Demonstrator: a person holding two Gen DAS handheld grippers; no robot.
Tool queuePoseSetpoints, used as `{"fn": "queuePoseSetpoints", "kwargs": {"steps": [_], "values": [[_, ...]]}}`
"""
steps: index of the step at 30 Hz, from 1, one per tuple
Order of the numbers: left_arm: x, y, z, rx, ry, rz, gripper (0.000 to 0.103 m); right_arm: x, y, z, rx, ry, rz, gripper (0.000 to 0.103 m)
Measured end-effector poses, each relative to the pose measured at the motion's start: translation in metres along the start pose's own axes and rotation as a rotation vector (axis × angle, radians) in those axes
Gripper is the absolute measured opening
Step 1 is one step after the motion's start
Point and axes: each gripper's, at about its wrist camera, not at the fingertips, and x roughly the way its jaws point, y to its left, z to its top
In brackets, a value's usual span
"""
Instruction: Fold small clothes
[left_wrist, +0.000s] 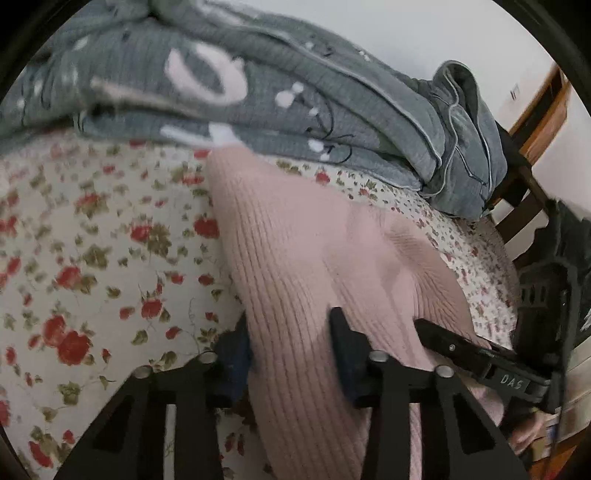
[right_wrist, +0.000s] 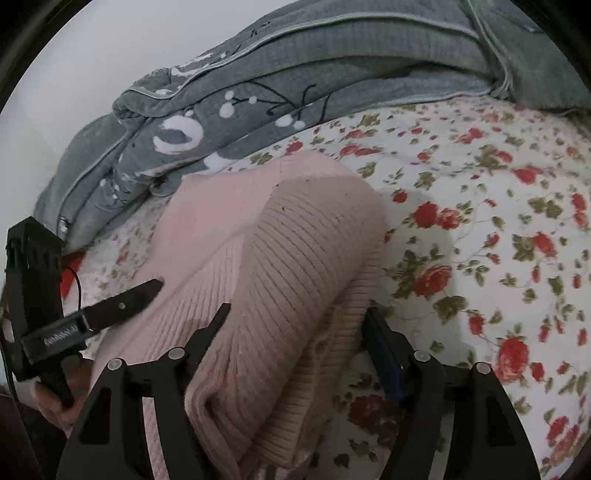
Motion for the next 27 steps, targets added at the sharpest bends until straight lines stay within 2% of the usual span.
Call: {"fn": "queuePoseSetpoints", "kwargs": {"steps": [1,2,5,8,13,17,20,23,27], "values": [[-0.003,-0.003,0.0,0.013,-0.01,0.011,0.032,-0.001,0.001,-0.001,0.011,-0.003,0.035,0.05],[-0.007,-0.005,-0.001,0.022,-0.023,0.014,0.032,-0.003,0.002,-0.002,0.02,-0.015,0.045,0.045],[-0.02,-0.002,0.001,-0.009,-0.027,-0.012,0.03,-0.013,0.01,-0.004,0.016,-0.039,0.051,0.037],[-0.042,0.004,-0.003,-0.039,-0.039,-0.028,0.029,-0.026,0.018,-0.005,0.053,-0.041,0.105,0.035],[-0.09,0.019,-0.018,-0.036,-0.073,0.048,0.029,-0.037,0.067,-0.017,-0.001,-0.031,0.148,0.035],[-0.126,0.046,-0.038,-0.061,-0.091,0.094,0.03,-0.034,0.102,-0.035,-0.039,-0.021,0.184,0.035],[-0.135,0.067,-0.05,-0.092,-0.077,0.111,0.03,-0.026,0.124,-0.052,-0.069,-0.004,0.207,0.035],[-0.132,0.084,-0.064,-0.115,-0.07,0.112,0.031,-0.014,0.137,-0.068,-0.106,0.006,0.194,0.035],[-0.126,0.084,-0.072,-0.1,-0.093,0.114,0.038,-0.003,0.137,-0.085,-0.167,-0.029,0.096,0.039]]}}
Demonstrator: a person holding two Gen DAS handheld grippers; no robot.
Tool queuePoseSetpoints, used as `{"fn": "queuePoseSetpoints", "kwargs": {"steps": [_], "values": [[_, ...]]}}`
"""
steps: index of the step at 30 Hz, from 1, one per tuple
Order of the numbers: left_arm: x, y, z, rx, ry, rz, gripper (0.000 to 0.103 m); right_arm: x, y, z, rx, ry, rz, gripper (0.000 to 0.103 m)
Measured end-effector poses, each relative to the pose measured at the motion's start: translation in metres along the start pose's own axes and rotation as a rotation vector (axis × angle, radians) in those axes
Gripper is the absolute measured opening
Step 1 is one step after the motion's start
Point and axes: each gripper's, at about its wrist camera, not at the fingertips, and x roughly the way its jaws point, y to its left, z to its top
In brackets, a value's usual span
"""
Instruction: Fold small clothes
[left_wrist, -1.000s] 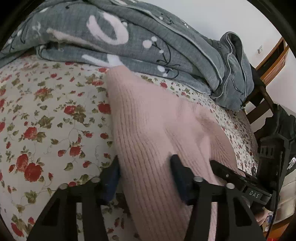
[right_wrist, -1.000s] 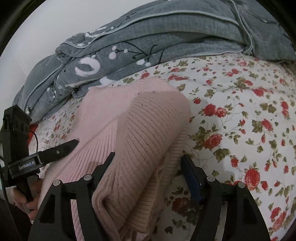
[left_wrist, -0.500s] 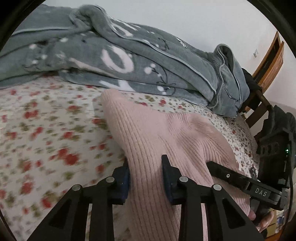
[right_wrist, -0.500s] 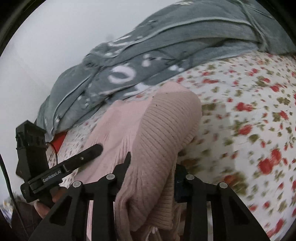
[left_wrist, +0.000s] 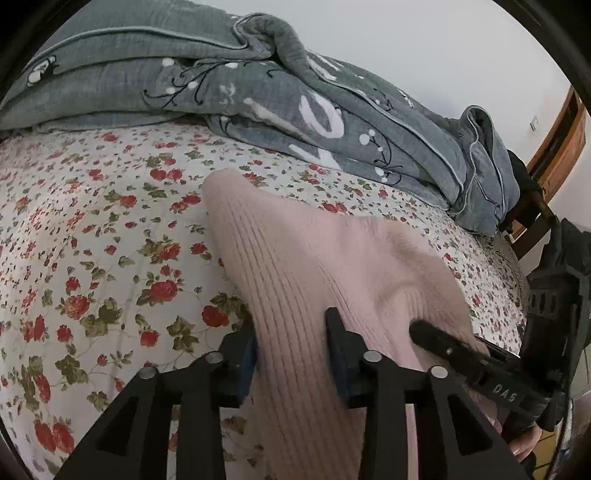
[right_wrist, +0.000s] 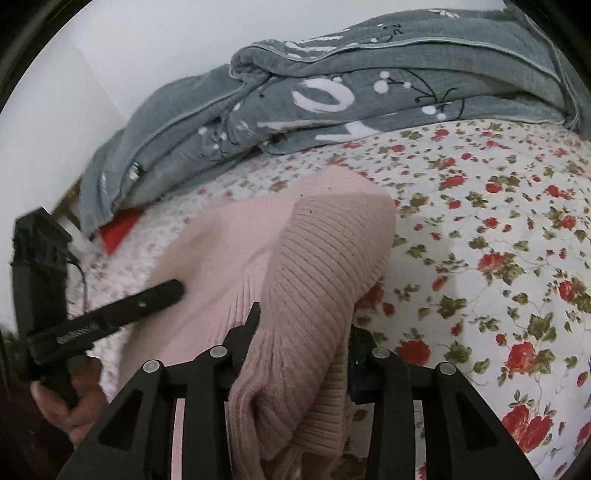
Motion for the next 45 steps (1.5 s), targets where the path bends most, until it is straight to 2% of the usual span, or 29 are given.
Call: {"fn": "queuePoseSetpoints", "kwargs": {"steps": [4,9,13,17,18,21,23,26,28,29,30,32,33,36,38,41,44,45], "values": [[0.001,-0.009,-0.001,0.043,-0.009,0.037,0.044,-0.007,-0.006,-0.006,-0.036,-0.013,-0.077,0.053],[-0.014,-0.004,-0.006,0.03,-0.016,0.026,0.05,-0.047,0.004,-0.011,-0.079,-0.078,-0.102,0.053],[-0.034,0.002,-0.013,0.022,-0.035,0.025,0.055,-0.077,0.011,-0.025,-0.086,-0.12,-0.066,0.053],[-0.047,0.005,-0.021,0.021,-0.045,0.042,0.056,-0.092,0.018,-0.04,-0.075,-0.136,-0.026,0.052],[-0.051,0.006,-0.023,0.017,-0.043,0.042,0.056,-0.092,0.021,-0.043,-0.074,-0.149,-0.023,0.051],[-0.058,0.009,-0.028,0.015,-0.043,0.046,0.056,-0.08,0.028,-0.043,-0.085,-0.145,-0.04,0.037],[-0.064,0.011,-0.031,0.017,-0.044,0.051,0.056,-0.066,0.03,-0.041,-0.092,-0.13,-0.08,0.01],[-0.072,0.015,-0.036,0.016,-0.052,0.049,0.056,-0.08,0.034,-0.04,-0.128,-0.195,-0.082,0.008],[-0.075,0.019,-0.039,0.013,-0.058,0.046,0.056,-0.102,0.025,-0.043,-0.079,-0.278,-0.038,0.008],[-0.076,0.02,-0.04,0.012,-0.06,0.04,0.056,-0.103,0.02,-0.044,-0.055,-0.281,-0.042,0.008],[-0.077,0.02,-0.041,0.014,-0.061,0.033,0.056,-0.098,0.013,-0.047,-0.027,-0.261,-0.07,0.008],[-0.077,0.016,-0.041,0.021,-0.061,0.025,0.056,-0.069,0.004,-0.055,-0.012,-0.146,-0.13,0.009],[-0.077,0.014,-0.041,0.028,-0.06,0.021,0.056,-0.061,0.002,-0.059,-0.015,-0.121,-0.143,0.009],[-0.078,0.005,-0.045,0.053,-0.059,0.002,0.056,-0.067,0.009,-0.062,-0.058,-0.135,-0.169,0.014],[-0.077,-0.001,-0.048,0.065,-0.055,-0.006,0.056,-0.075,0.013,-0.059,-0.066,-0.144,-0.164,0.019],[-0.073,-0.011,-0.053,0.084,-0.036,-0.012,0.057,-0.089,0.025,-0.056,-0.089,-0.177,-0.155,0.021],[-0.065,-0.018,-0.06,0.101,-0.005,0.02,0.057,-0.097,0.034,-0.061,-0.112,-0.192,-0.144,0.03],[-0.062,-0.019,-0.063,0.105,0.004,0.035,0.057,-0.097,0.036,-0.065,-0.121,-0.185,-0.141,0.03]]}}
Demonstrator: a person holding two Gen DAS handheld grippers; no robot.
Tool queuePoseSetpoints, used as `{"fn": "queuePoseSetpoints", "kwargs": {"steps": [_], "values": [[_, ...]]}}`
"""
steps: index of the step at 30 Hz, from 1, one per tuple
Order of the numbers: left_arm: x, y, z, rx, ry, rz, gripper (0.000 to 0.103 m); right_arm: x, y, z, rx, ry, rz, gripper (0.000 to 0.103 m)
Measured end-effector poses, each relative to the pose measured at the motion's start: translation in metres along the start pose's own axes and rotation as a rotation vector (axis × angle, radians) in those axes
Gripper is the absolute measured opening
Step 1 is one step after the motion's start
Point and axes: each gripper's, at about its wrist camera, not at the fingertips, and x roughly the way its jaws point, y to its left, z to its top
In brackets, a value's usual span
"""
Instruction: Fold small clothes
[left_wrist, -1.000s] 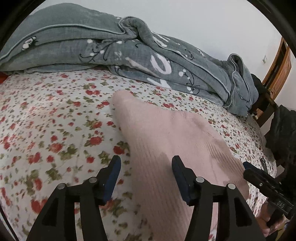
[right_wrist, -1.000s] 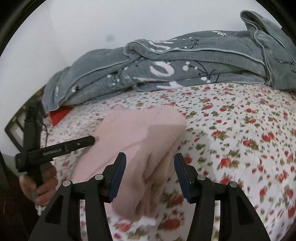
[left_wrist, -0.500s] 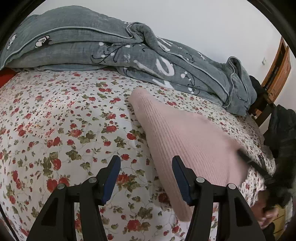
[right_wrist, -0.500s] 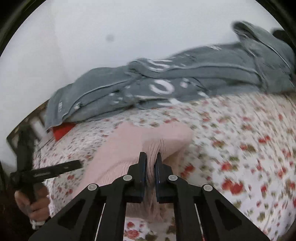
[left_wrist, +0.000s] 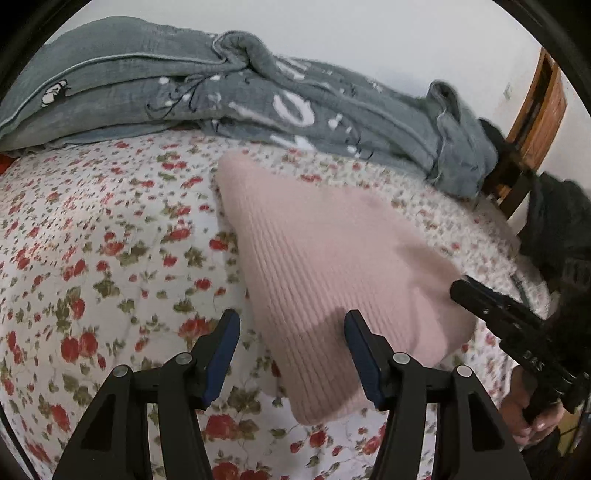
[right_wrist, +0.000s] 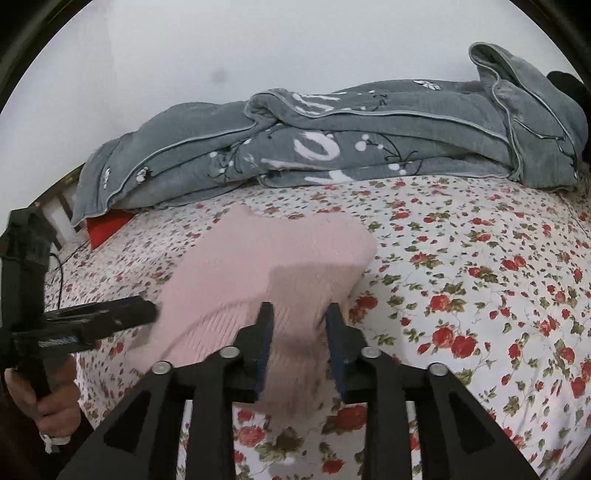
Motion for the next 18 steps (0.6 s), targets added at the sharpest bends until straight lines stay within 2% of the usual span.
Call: {"fn": "queuePoseSetpoints", "kwargs": {"steps": [4,7,15,18], "values": [[0.005,0.0,-0.01,0.003,0.025,0.015,0.059,0.017,-0.004,-0.014,-0.011,0.074,-0.038,0.03],[0.003,0.001,-0.013,-0.002,0.03,0.012,0.06,0.022,-0.011,-0.023,0.02,0.11,-0.019,0.03],[-0.011,-0.002,-0.004,0.005,0.003,0.028,0.059,-0.002,-0.009,-0.006,-0.004,0.041,0.005,0.032],[-0.013,-0.003,0.002,0.002,-0.008,0.029,0.059,-0.008,-0.008,0.005,-0.008,0.009,0.015,0.04]]}}
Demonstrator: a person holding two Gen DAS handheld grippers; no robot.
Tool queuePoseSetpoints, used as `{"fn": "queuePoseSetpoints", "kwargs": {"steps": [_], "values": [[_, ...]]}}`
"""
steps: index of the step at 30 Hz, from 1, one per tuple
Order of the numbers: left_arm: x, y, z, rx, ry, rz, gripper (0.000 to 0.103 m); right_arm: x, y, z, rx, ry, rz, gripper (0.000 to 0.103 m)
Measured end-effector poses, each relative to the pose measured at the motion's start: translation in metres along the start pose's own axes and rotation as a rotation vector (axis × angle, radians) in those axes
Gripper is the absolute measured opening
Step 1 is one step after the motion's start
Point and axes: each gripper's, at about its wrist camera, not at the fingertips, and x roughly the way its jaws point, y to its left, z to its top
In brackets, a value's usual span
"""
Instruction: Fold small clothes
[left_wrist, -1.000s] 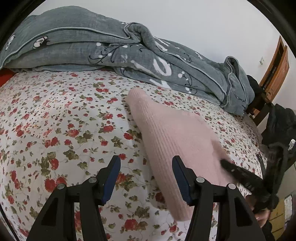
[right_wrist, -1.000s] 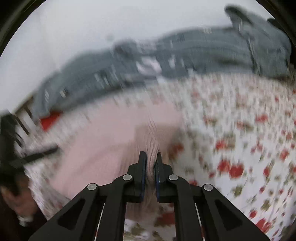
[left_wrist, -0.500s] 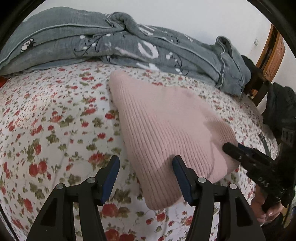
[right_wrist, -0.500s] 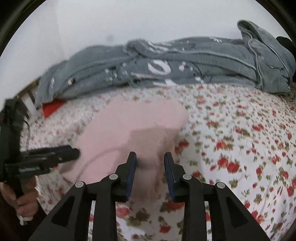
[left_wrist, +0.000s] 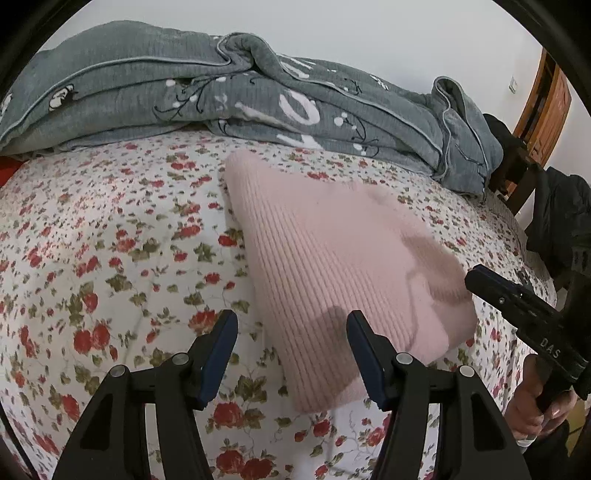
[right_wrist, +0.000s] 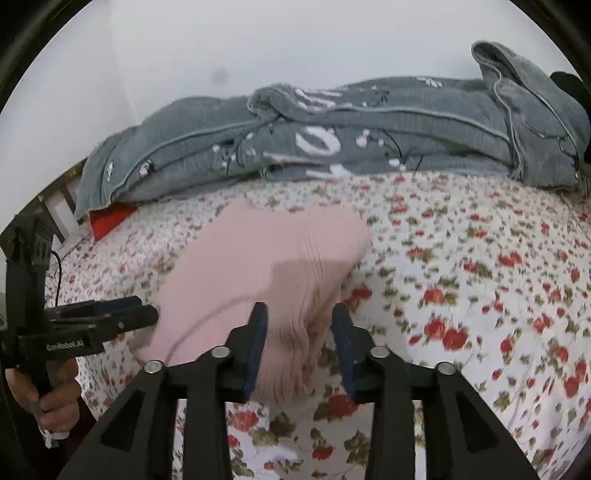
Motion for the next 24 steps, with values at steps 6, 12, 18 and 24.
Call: {"fn": "queuePoseSetpoints", "kwargs": {"steps": [6,12,18,24], "values": [[0.0,-0.004,0.014,0.006,-0.017,0.0,0.06,0.0,0.007,0.012,-0.032,-0.018,0.018,0.04],[0.006,-0.003,0.031,0.014,-0.034,0.001,0.06,0.007,0.007,0.026,-0.05,-0.025,0.011,0.041],[0.022,0.004,0.056,0.015,-0.055,-0.016,0.059,0.025,0.003,0.048,-0.067,-0.025,-0.026,0.041],[0.057,0.009,0.064,0.029,-0.011,-0.069,0.059,0.059,-0.004,0.059,-0.076,0.009,-0.017,0.043]]}}
